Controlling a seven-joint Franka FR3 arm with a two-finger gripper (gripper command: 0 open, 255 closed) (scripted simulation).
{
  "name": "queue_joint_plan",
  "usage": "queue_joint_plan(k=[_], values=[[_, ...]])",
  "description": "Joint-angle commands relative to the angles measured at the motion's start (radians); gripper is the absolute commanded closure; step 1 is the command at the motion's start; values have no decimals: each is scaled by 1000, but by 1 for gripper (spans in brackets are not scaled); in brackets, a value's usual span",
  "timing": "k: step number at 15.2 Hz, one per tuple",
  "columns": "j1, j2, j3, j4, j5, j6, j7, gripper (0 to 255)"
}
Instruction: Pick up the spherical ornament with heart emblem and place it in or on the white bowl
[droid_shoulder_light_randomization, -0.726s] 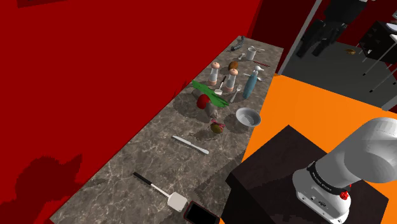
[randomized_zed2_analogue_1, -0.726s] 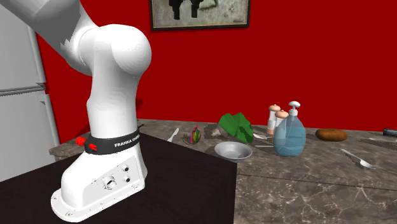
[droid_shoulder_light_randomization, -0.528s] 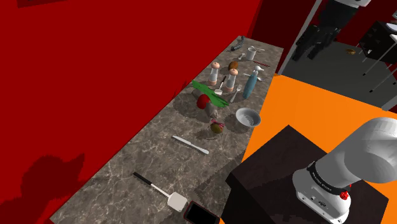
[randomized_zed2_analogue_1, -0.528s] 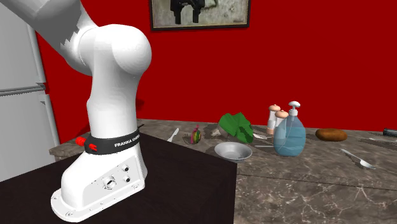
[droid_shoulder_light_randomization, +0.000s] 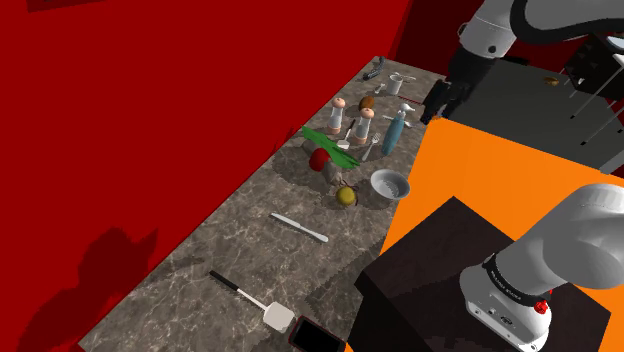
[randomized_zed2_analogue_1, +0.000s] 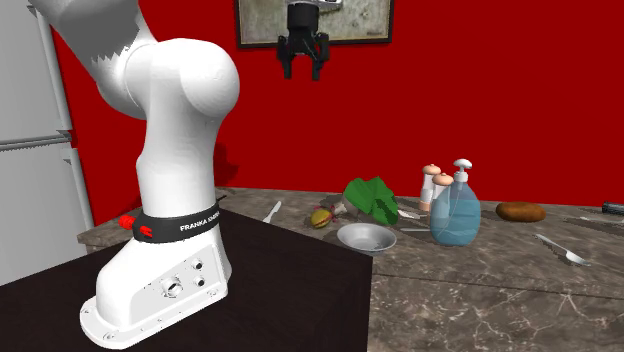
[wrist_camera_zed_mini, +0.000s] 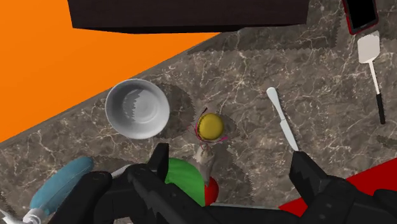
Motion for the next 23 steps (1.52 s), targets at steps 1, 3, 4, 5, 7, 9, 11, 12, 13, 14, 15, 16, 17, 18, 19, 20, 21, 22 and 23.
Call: queue_joint_plan(k=[1,3,4,5,7,9,11,12,13,14,15,16,17,18,19,20,21,22,23], values=[[10,49,-3,-26,1,69,-23,0],[20,103,-5,-47,4,135,-44,0],[25,132,-6,-55,6,168,-55,0],[31,162,-7,-61,8,202,-66,0],[42,227,-9,-71,13,267,-88,0],[53,295,-10,-75,20,332,-111,0],[64,368,-11,-74,28,395,-135,0],[70,405,-11,-71,33,425,-148,0],[75,443,-12,-67,38,455,-160,0],[81,482,-11,-61,44,484,-173,0],[86,522,-11,-54,50,513,-186,0],[91,561,-10,-46,57,540,-199,0],[95,602,-8,-36,64,567,-213,0],[100,642,-7,-26,71,592,-226,0],[104,683,-4,-13,79,617,-240,0],[107,724,-2,0,87,640,-254,0],[109,765,2,14,94,663,-267,0],[111,806,7,30,101,684,-280,0],[112,847,12,47,107,704,-293,0]])
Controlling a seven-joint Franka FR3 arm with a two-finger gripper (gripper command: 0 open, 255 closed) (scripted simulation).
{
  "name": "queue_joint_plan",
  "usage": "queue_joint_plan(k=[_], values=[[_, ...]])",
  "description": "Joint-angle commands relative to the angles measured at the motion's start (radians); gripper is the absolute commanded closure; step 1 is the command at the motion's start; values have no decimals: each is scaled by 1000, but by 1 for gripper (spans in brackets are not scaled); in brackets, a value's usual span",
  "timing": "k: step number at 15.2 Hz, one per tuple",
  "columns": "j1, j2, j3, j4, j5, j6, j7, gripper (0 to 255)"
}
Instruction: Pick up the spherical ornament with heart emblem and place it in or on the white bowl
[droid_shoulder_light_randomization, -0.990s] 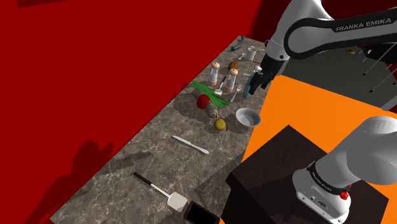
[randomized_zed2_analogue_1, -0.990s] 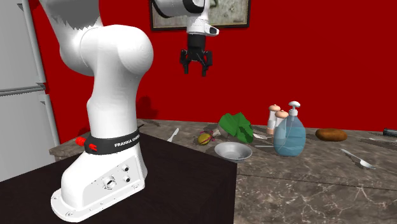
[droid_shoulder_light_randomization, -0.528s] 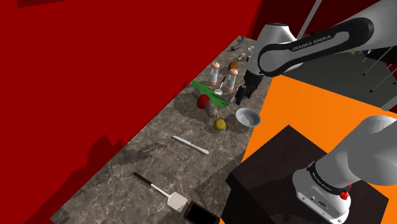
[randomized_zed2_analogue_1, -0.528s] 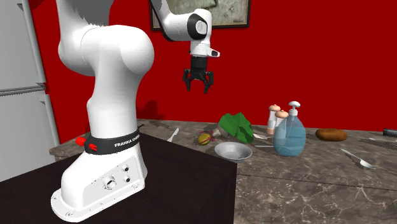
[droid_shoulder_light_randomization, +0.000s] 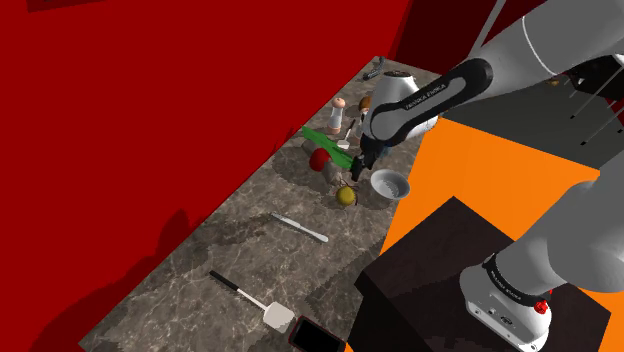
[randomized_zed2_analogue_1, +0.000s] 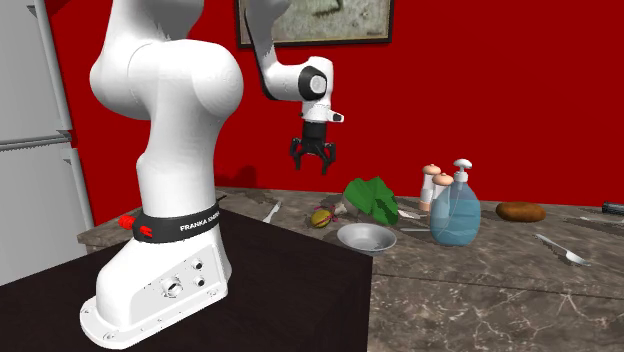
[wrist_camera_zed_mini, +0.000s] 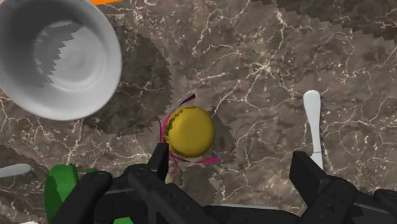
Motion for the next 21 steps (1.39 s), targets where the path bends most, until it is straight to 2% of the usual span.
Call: queue_joint_plan(k=[1,8,15,21], values=[[2,85,9,32,14,46,-28,0],[4,360,46,181,27,146,-90,0],[-2,452,60,201,42,219,-101,0],[-2,459,61,203,43,224,-102,0]])
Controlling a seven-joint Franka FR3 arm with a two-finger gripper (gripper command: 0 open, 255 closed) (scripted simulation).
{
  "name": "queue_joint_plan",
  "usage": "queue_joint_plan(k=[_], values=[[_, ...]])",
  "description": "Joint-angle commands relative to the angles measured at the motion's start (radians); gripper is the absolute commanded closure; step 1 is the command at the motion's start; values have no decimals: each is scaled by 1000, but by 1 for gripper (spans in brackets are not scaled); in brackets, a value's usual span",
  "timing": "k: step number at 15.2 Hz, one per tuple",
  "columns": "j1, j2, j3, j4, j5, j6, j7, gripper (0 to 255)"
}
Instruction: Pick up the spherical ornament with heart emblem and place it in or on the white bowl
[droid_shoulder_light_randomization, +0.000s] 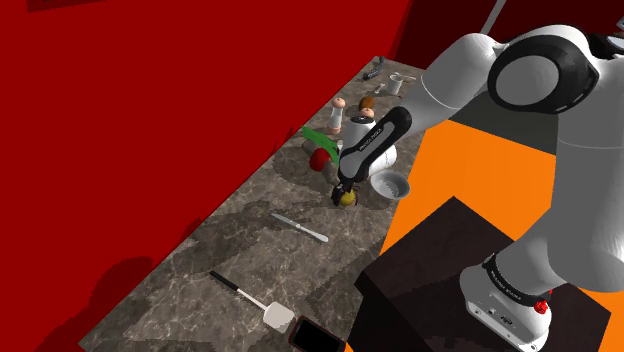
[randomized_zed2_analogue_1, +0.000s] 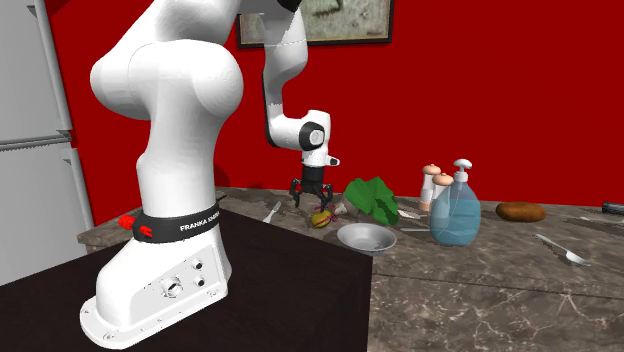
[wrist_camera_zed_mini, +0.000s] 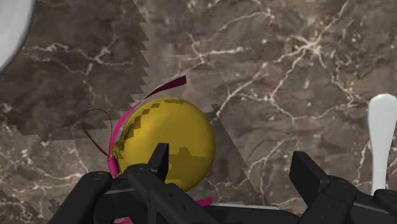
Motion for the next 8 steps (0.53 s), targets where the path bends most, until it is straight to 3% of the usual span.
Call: queue_joint_plan(k=[1,2,3,8], values=[[0,0,0,0,0,0,0,0],[0,0,0,0,0,0,0,0],[0,0,0,0,0,0,0,255],[4,-6,-1,2,-2,-9,5,255]])
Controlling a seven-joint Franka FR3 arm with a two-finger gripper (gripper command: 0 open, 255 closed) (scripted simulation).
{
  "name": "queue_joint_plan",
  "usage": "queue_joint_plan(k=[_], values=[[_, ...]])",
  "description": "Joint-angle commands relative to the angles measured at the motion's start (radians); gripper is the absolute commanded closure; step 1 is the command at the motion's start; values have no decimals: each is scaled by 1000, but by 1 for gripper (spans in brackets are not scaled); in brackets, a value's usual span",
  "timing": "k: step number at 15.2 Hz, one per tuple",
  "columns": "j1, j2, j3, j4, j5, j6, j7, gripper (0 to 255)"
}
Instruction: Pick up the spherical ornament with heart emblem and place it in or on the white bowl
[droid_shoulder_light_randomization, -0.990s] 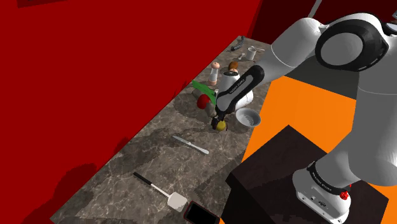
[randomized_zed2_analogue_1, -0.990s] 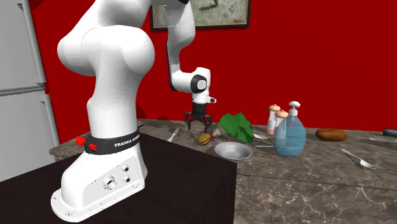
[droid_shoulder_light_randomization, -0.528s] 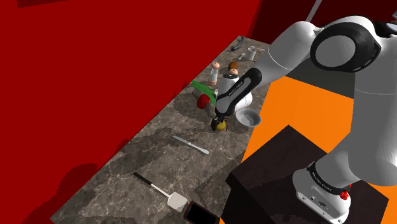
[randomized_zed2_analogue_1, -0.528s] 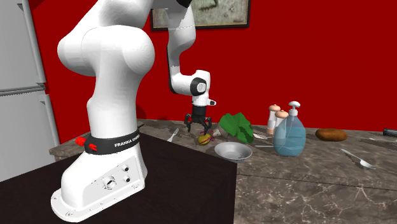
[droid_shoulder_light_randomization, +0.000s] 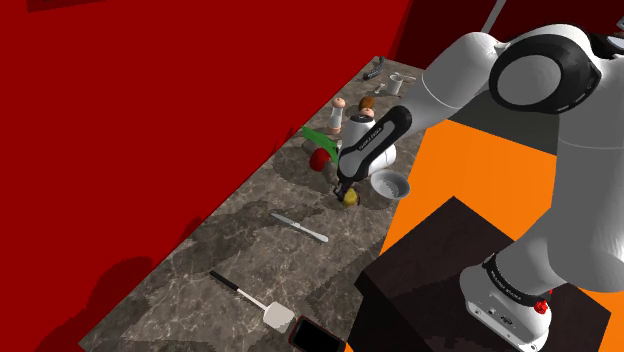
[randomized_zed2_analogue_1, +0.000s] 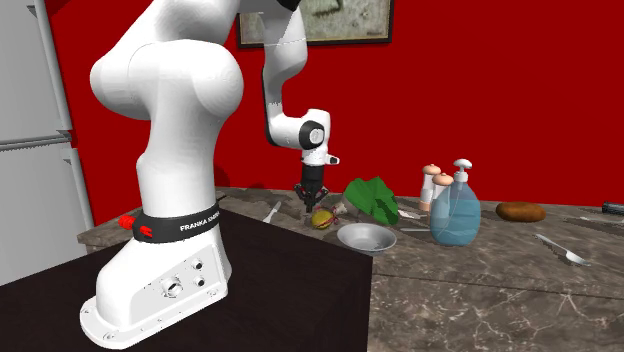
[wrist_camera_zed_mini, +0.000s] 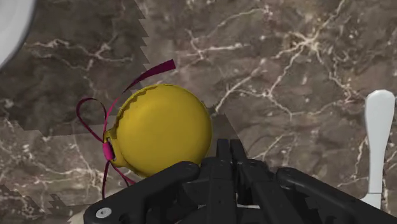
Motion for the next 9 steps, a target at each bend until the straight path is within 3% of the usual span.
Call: queue_joint_plan(k=[1,4,5,9], values=[[0,0,0,-1,0,-3,0,255],[1,0,0,-1,0,-2,1,255],[1,0,0,-1,0,-2,1,0],[-264,-69,147,-114,63,105,-361,0]])
